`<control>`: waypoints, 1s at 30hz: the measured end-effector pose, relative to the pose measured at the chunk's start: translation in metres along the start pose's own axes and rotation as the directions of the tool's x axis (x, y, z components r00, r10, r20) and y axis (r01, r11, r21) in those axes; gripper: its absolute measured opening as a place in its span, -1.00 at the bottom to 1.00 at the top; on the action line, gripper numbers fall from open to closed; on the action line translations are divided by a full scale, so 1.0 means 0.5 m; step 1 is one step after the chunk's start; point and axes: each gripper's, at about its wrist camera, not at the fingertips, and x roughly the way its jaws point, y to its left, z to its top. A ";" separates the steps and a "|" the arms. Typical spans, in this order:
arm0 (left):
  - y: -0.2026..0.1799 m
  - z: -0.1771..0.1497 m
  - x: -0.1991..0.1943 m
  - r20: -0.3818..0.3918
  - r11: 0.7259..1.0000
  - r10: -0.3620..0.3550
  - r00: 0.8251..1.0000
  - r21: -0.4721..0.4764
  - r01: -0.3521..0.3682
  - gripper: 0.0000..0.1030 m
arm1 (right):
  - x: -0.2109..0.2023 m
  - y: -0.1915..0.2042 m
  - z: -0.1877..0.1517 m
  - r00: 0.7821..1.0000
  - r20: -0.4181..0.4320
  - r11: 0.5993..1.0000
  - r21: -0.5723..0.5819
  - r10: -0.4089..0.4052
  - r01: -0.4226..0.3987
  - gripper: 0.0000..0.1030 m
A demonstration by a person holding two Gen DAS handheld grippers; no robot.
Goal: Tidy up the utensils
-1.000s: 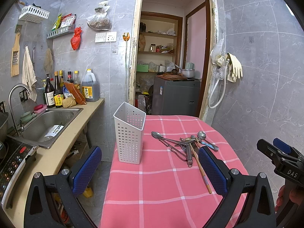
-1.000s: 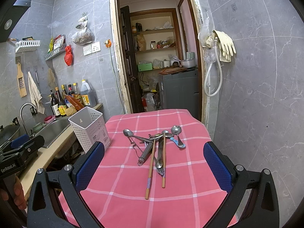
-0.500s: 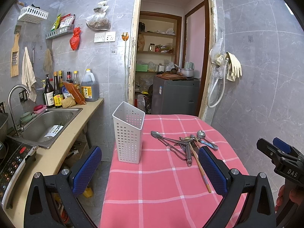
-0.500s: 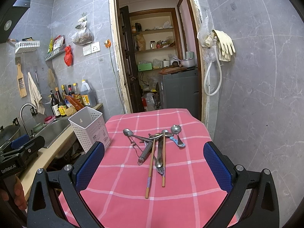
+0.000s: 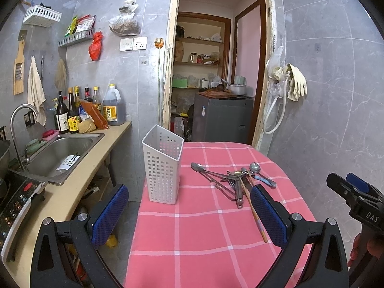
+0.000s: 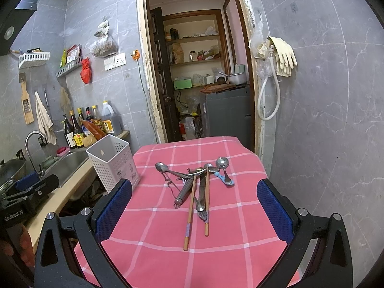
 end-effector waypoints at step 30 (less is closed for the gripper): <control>-0.088 0.046 0.237 -0.035 0.997 -0.076 0.996 -0.027 0.075 0.99 | 0.203 -0.095 0.103 0.999 0.002 0.995 -0.091 0.046 -0.046 0.98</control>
